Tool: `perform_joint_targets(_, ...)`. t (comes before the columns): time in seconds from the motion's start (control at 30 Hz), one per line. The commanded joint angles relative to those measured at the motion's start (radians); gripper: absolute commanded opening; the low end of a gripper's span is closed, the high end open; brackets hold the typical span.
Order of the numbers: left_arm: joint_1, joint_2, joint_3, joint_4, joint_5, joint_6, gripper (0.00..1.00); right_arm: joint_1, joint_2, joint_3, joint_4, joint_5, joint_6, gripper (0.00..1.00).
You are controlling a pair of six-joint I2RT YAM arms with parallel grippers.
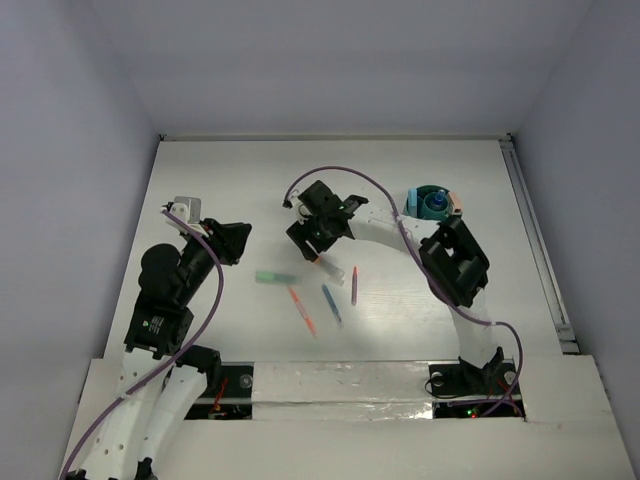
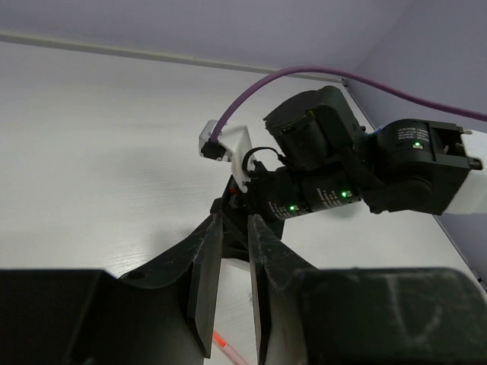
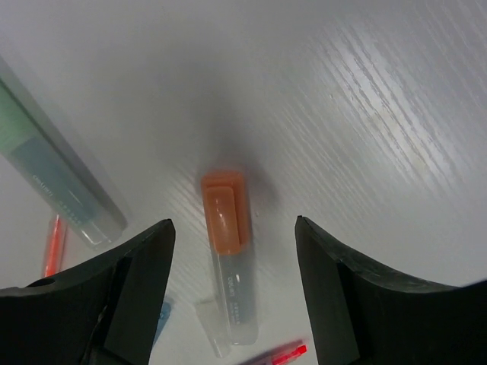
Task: Sort the stationery into containers
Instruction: Pick up the pen from the center of the board.
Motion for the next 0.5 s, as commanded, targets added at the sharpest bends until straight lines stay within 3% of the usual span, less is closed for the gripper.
perform_joint_targets(0.0, 0.006, -0.008, 0.026, 0.024, -0.013, 0.014, 0.18, 0.001, 0.035, 0.089, -0.039, 0.001, -0.054, 0.7)
perform_joint_targets(0.4, 0.006, -0.014, 0.029, 0.018, -0.03, 0.016, 0.18, 0.001, 0.119, 0.117, -0.071, 0.023, -0.064, 0.58)
perform_joint_targets(0.47, 0.006, -0.011, 0.029, 0.018, -0.03, 0.014, 0.18, 0.001, 0.122, 0.117, -0.066, 0.04, -0.069, 0.51)
